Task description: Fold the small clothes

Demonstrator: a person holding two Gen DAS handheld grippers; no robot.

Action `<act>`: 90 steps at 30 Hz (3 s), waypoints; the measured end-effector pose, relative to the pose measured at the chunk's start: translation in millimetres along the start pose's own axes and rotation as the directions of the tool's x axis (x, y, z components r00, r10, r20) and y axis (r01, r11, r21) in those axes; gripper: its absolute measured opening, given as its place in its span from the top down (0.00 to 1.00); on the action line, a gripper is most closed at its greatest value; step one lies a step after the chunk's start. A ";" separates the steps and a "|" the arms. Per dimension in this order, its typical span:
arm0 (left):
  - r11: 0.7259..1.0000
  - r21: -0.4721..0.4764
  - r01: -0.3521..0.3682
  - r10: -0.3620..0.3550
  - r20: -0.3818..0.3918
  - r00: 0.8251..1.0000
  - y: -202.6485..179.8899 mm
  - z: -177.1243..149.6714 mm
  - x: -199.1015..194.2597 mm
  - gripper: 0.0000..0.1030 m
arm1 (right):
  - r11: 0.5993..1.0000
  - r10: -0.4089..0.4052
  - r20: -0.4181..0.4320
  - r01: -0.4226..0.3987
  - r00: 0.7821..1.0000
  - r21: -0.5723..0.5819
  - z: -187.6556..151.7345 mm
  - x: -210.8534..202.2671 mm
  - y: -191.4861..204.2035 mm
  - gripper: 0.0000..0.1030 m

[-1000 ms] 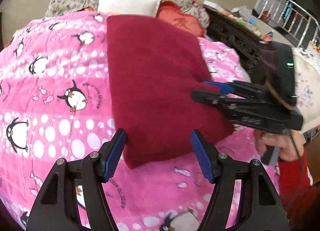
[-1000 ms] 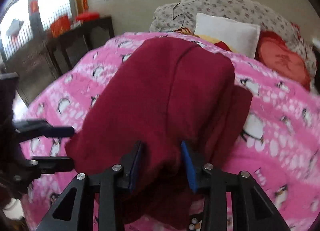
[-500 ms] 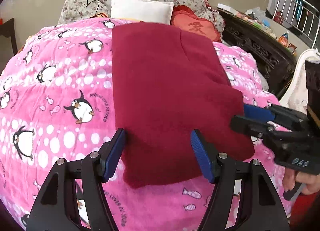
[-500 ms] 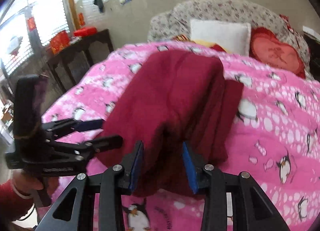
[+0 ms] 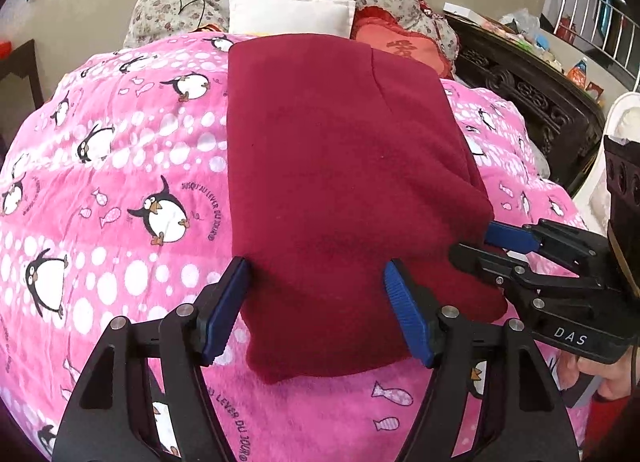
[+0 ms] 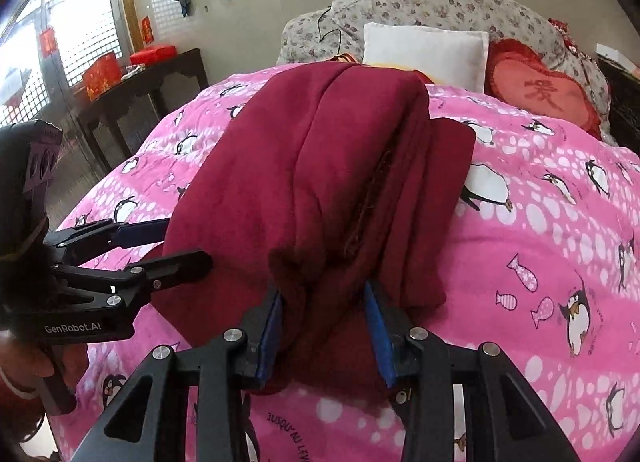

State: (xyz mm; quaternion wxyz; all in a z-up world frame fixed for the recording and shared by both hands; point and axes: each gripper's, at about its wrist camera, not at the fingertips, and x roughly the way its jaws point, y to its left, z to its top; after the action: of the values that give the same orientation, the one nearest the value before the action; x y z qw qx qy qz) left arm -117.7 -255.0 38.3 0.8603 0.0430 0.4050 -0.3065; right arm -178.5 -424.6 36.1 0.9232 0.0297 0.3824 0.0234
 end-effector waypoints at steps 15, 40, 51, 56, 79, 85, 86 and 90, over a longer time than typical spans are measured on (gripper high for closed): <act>0.974 -0.183 0.130 -0.123 0.048 0.991 38.2 19.8 -20.6 0.29 | 0.932 0.062 0.163 -0.116 0.985 0.344 11.2 -35.9 -44.8 0.24; 0.896 -0.282 0.344 -0.351 0.027 0.936 56.6 46.3 45.1 0.41 | 0.943 0.114 0.187 -0.165 0.976 0.288 39.1 18.2 -37.1 0.57; 0.959 -0.170 0.226 -0.222 0.044 0.974 53.1 18.6 -71.3 0.53 | 0.928 0.277 0.156 -0.306 0.948 0.214 27.6 -31.4 31.3 0.59; 0.962 -0.224 0.156 -0.166 -0.024 0.986 66.8 -17.4 -74.5 0.53 | 0.901 0.280 0.059 -0.284 0.958 0.329 -6.7 -2.0 38.5 0.46; 0.992 -0.103 -0.071 0.077 0.059 0.995 46.9 -38.4 -69.8 0.39 | 0.987 0.159 -0.030 -0.158 0.987 0.028 26.4 38.3 76.3 0.56; 0.991 -0.051 -0.126 0.129 0.062 0.990 42.1 -43.9 -65.2 0.37 | 0.990 0.139 -0.029 -0.139 0.990 0.006 29.5 15.6 84.3 0.56; 0.991 -0.055 -0.124 0.127 0.062 0.990 43.2 -44.5 -65.3 0.37 | 0.990 0.143 -0.020 -0.143 0.989 0.003 28.4 7.3 86.9 0.56; 0.991 -0.079 -0.109 0.114 0.061 0.992 49.2 -46.5 -66.6 0.37 | 0.989 0.139 -0.026 -0.141 0.990 -0.048 10.8 -17.7 100.3 0.56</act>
State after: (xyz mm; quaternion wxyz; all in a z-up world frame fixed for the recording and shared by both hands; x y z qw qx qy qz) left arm -153.5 -167.4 46.8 0.8899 0.0229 0.3851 -0.2435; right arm -185.4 -326.1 63.4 0.9153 0.0330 0.3893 0.0981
